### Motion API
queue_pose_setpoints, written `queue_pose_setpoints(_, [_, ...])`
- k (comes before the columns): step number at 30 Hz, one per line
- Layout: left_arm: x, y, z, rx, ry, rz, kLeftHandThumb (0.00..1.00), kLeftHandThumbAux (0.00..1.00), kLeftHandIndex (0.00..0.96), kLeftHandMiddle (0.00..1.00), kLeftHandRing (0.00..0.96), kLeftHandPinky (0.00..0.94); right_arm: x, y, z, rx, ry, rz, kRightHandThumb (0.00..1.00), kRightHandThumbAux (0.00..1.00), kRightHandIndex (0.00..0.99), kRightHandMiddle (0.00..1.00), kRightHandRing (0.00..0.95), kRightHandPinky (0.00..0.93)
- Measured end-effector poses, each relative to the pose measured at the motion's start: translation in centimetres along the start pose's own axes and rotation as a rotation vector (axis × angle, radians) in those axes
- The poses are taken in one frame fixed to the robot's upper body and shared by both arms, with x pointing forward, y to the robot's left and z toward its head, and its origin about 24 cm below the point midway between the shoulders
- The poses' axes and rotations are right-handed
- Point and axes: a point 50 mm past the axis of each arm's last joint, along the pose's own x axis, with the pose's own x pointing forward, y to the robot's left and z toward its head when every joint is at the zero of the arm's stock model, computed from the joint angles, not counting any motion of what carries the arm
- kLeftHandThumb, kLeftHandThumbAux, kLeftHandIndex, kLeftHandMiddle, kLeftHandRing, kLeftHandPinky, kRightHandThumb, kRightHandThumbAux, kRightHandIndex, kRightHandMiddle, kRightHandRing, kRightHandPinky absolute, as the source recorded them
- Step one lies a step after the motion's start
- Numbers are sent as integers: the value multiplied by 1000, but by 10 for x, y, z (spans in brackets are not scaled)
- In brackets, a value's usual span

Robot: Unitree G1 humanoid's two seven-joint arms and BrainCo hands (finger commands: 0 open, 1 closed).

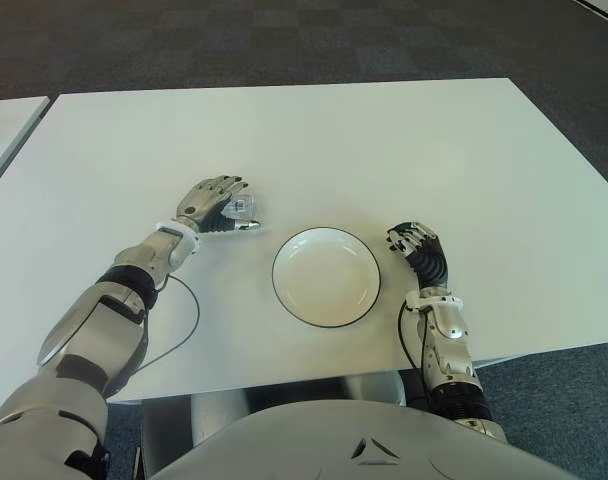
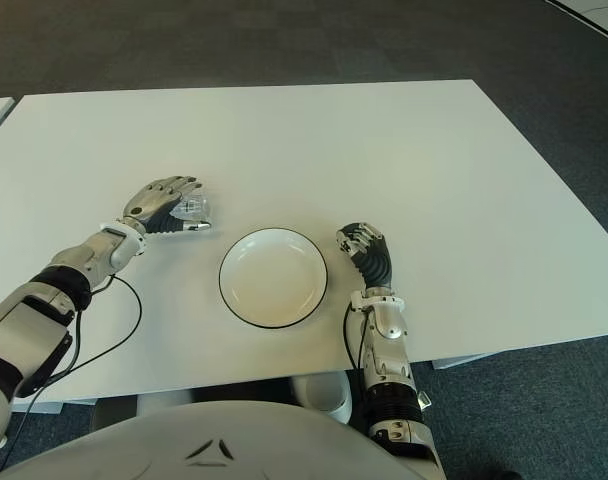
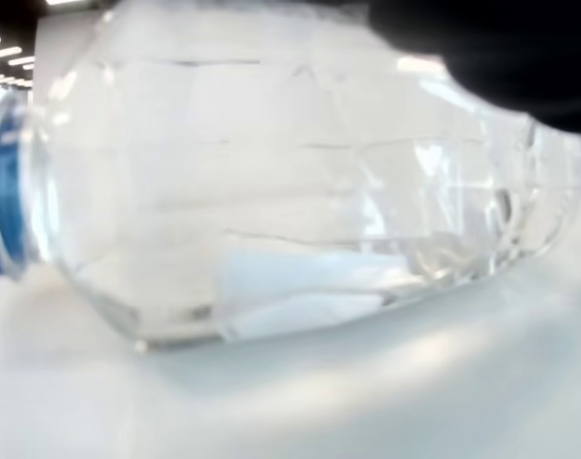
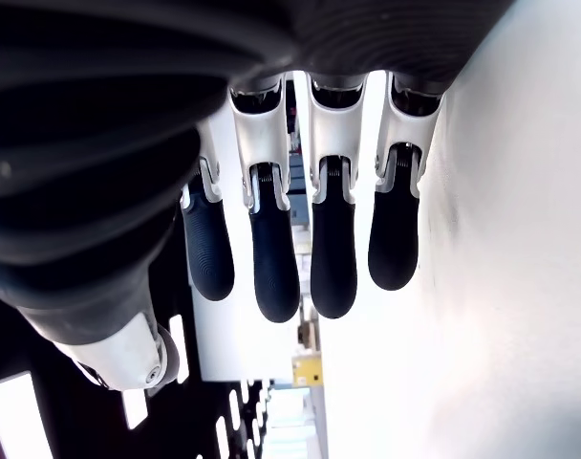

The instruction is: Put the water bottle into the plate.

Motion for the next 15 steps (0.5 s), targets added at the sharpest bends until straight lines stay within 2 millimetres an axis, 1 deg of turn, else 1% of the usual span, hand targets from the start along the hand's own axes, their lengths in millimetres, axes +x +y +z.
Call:
queue_pose_setpoints(8, [3,4,-9,-35,63,-109,517,165,0,0,0,0,0,0,0,0,2,0,711,725,429,483,475,499])
queue_pose_setpoints(15, [1,3,-21,-77,154,-153,551,180,0,0,0,0,0,0,0,1,2,-1,712,724,429,489,481,498])
